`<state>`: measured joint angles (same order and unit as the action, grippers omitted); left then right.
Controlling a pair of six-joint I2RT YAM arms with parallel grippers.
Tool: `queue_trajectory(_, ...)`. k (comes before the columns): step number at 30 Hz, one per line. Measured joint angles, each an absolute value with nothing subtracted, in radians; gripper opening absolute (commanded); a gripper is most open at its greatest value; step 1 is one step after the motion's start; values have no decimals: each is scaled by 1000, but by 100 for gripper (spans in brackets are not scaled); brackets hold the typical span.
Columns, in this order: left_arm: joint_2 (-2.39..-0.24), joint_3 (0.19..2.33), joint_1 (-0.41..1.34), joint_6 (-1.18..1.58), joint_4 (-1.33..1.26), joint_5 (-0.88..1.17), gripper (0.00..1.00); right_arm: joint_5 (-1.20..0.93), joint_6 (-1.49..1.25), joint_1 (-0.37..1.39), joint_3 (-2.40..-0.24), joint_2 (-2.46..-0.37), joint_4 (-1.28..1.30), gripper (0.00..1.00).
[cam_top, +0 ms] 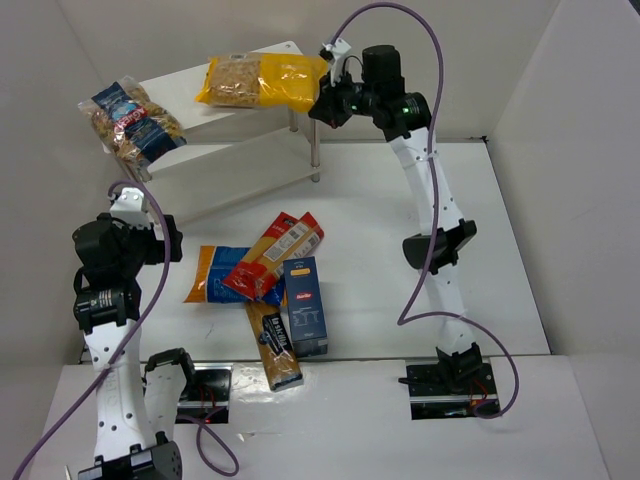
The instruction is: Place and organize the pasta boxes and bags onto the shelf
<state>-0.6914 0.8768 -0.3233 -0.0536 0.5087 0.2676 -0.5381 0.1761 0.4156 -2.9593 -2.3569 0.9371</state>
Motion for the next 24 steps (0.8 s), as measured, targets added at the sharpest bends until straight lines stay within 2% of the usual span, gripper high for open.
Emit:
queue_trajectory(12, -691, 877, -331, -54, 509, 267, 100, -509, 219, 545, -3003, -2373, 939, 0)
queue_trajectory(24, -691, 877, -340, -54, 509, 267, 100, -481, 252, 669, -3081, -2479, 924, 0)
